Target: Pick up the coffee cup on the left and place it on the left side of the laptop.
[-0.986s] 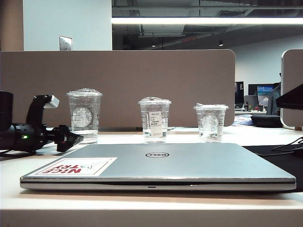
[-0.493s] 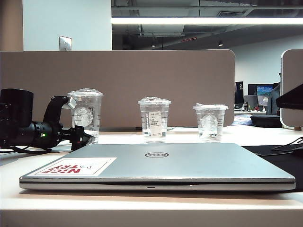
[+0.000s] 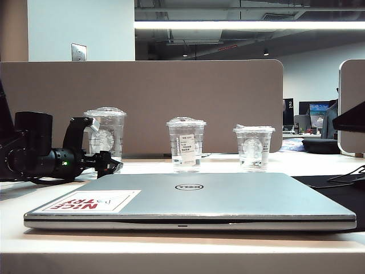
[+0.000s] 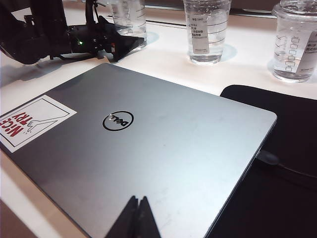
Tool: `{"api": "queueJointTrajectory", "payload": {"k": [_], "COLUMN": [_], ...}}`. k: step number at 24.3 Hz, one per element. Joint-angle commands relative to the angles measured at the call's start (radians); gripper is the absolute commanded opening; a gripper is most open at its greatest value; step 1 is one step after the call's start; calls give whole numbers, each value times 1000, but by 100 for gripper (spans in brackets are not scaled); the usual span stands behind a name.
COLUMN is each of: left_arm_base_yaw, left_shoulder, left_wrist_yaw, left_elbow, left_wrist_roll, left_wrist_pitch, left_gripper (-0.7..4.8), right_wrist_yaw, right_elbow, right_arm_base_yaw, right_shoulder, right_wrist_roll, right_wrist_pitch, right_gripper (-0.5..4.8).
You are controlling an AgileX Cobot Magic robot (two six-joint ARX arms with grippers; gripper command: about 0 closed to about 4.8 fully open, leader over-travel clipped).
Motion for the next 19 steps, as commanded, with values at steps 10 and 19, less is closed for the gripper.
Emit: {"api": "queueJointTrajectory", "payload": {"k": [10, 19], "left_arm_base_yaw": [-1, 43], "left_shoulder": [8, -98], "left_wrist_yaw": [1, 64], "left_elbow": [4, -57], "left_wrist_roll": [5, -24], "left_wrist_pitch": [-26, 43], "left_gripper": [327, 326], "right_wrist_yaw": [1, 2], "right_elbow": [-4, -4], "right_arm_base_yaw": [0, 0], "right_shoulder": [0, 0], "right_wrist_roll": [0, 0], "right_wrist_pitch": [17, 17], "right_gripper": [-5, -5]}}
